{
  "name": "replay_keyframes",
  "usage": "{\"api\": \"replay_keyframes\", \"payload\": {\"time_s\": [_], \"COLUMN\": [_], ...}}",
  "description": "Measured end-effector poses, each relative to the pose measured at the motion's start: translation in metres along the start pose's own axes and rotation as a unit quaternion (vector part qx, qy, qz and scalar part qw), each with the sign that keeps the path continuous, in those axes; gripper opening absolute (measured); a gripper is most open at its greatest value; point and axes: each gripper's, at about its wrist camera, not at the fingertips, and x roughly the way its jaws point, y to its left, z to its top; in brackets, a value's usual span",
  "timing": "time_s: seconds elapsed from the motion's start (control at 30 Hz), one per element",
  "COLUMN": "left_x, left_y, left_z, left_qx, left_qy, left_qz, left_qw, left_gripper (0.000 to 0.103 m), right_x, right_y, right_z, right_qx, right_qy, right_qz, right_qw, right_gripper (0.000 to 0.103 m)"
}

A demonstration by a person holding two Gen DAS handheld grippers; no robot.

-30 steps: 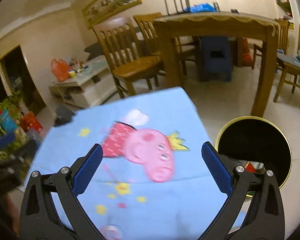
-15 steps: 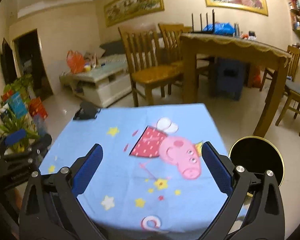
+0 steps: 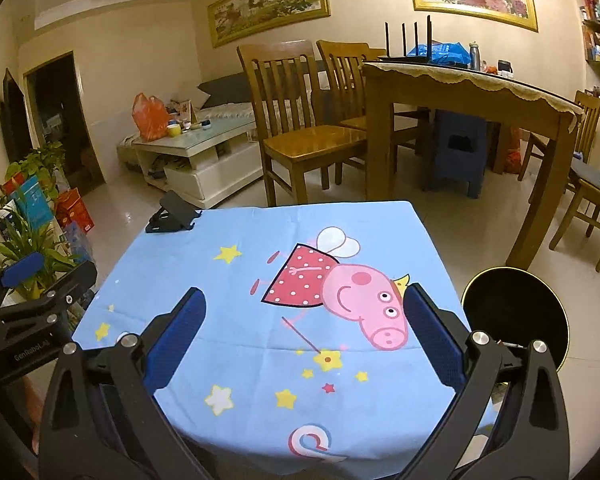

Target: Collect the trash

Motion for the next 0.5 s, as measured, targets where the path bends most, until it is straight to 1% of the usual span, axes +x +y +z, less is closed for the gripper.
{"api": "replay_keyframes", "payload": {"time_s": [0.5], "left_x": [-0.0059], "left_y": [-0.0029], "left_z": [-0.0031], "left_qx": [0.008], "left_qy": [-0.016], "left_qz": [0.01], "left_qw": [0.9998], "left_gripper": [0.096], "right_x": [-0.0028], "right_y": [-0.0019], "right_z": [0.0001], "right_qx": [0.002], "right_qy": [0.002], "right_qz": [0.001], "right_qw": [1.0], "right_gripper": [0.098]}}
